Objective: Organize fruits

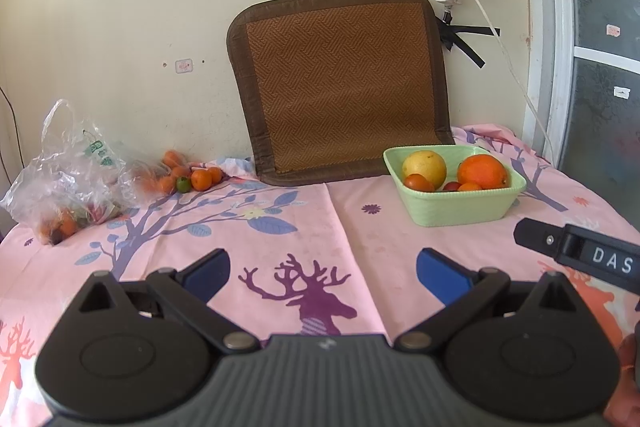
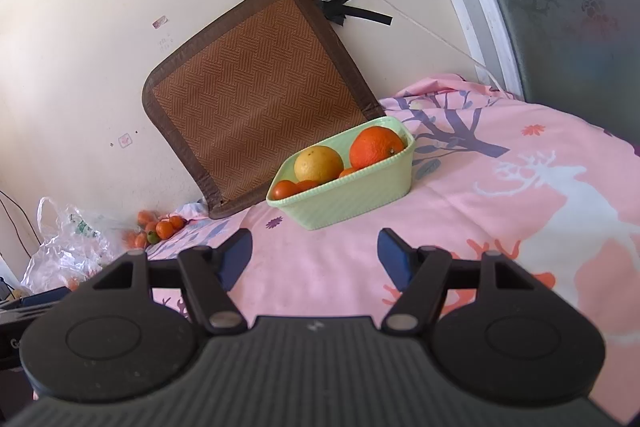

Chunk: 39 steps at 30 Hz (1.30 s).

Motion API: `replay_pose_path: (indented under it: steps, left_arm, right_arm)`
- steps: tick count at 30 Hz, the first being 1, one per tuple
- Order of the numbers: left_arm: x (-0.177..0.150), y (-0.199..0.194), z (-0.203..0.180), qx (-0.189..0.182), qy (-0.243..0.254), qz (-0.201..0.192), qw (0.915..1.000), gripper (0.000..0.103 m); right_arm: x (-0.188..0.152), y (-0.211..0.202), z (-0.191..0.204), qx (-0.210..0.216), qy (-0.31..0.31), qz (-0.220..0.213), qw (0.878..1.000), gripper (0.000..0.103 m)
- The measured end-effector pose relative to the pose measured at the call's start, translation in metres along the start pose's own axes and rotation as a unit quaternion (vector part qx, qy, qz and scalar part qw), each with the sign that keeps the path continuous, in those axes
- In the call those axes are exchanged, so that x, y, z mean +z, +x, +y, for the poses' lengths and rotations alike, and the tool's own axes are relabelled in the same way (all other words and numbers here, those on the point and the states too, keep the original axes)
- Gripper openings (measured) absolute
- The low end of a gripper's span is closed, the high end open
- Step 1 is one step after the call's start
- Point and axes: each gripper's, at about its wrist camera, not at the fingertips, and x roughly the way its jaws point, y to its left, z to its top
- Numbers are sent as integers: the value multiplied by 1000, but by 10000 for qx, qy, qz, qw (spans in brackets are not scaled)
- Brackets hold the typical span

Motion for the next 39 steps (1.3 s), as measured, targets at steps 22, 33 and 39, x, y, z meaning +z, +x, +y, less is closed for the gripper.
replay_pose_path:
  steps: [22, 33, 39]
  left_arm:
    - [0, 0, -3, 13, 74, -16, 10000, 103]
    - [-2, 6, -3, 41, 191, 151, 9997, 103]
    - [-3, 6, -5, 85, 229, 184, 9995, 103]
  right_arm:
    - [-1, 0, -1, -32, 29, -13, 10000, 71]
    - [-2, 0, -1, -48, 31, -10, 10000, 71]
    - [-2, -1, -1, -48, 48, -33, 10000, 71]
